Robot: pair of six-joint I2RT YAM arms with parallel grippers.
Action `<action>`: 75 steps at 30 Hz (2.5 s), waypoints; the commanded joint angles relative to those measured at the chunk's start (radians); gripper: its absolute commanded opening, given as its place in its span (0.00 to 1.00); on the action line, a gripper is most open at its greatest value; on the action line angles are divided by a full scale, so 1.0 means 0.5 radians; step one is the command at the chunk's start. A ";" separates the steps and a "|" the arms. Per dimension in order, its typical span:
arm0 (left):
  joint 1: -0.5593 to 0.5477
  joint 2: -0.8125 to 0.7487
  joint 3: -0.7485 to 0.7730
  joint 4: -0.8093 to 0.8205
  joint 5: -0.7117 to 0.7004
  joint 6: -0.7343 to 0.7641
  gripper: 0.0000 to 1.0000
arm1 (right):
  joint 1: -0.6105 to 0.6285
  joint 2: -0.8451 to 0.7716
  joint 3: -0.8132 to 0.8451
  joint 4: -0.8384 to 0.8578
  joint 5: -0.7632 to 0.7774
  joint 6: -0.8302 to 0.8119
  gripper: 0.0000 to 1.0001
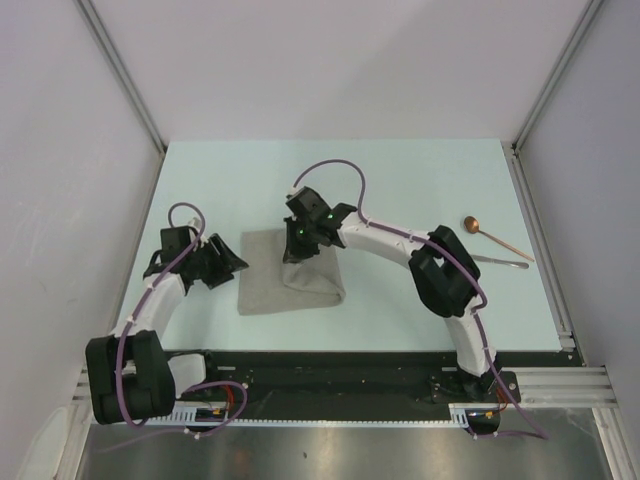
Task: Fold the napkin into a case and place the utensils inside
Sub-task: Fold the rectangle-folded napkin at the center of the board.
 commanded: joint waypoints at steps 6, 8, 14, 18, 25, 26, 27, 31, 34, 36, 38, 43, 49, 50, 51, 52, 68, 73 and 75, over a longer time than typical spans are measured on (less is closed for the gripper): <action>0.016 0.163 -0.018 0.119 0.013 -0.099 0.52 | 0.001 0.022 0.135 0.225 -0.176 0.043 0.00; 0.016 0.224 -0.006 0.091 -0.051 -0.099 0.49 | 0.007 0.065 0.214 0.212 -0.192 0.031 0.00; 0.013 0.255 -0.036 0.097 -0.161 -0.120 0.42 | 0.029 0.221 0.371 0.200 -0.256 0.013 0.00; 0.013 0.151 -0.097 0.109 -0.205 -0.157 0.41 | 0.029 0.286 0.399 0.231 -0.278 0.001 0.00; 0.013 0.102 -0.134 0.106 -0.229 -0.185 0.36 | 0.032 0.393 0.466 0.268 -0.314 0.010 0.00; 0.013 0.096 -0.141 0.106 -0.229 -0.185 0.37 | 0.032 0.408 0.478 0.265 -0.314 0.010 0.00; 0.013 0.095 -0.141 0.109 -0.232 -0.185 0.36 | 0.032 0.418 0.491 0.258 -0.314 0.016 0.00; 0.016 0.092 -0.144 0.106 -0.232 -0.181 0.36 | 0.032 0.439 0.534 0.258 -0.305 0.019 0.00; 0.013 0.089 -0.159 0.112 -0.232 -0.185 0.36 | 0.035 0.461 0.570 0.261 -0.311 0.034 0.00; 0.016 0.089 -0.174 0.131 -0.229 -0.191 0.36 | 0.038 0.488 0.592 0.255 -0.336 0.040 0.00; 0.016 0.083 -0.183 0.128 -0.226 -0.191 0.36 | 0.047 0.504 0.604 0.252 -0.342 0.050 0.00; 0.016 0.086 -0.193 0.134 -0.226 -0.191 0.36 | 0.063 0.513 0.623 0.258 -0.339 0.056 0.00; 0.013 0.095 -0.199 0.140 -0.220 -0.194 0.35 | 0.075 0.550 0.657 0.243 -0.348 0.062 0.00; 0.016 0.092 -0.199 0.140 -0.223 -0.194 0.35 | 0.078 0.556 0.657 0.246 -0.351 0.062 0.00; 0.016 0.092 -0.199 0.140 -0.220 -0.197 0.35 | 0.075 0.562 0.660 0.246 -0.354 0.065 0.00; 0.016 0.086 -0.196 0.134 -0.223 -0.194 0.36 | 0.078 0.565 0.660 0.249 -0.351 0.068 0.00; 0.016 -0.101 -0.012 -0.010 -0.232 -0.132 0.46 | -0.005 0.311 0.592 0.262 -0.792 -0.134 0.60; 0.016 -0.113 0.221 -0.056 -0.055 0.009 0.57 | -0.164 -0.072 0.252 0.151 -0.925 -0.309 0.71; 0.016 -0.049 0.276 -0.050 0.154 0.052 0.58 | -0.219 -0.177 0.035 0.169 -0.989 -0.374 0.75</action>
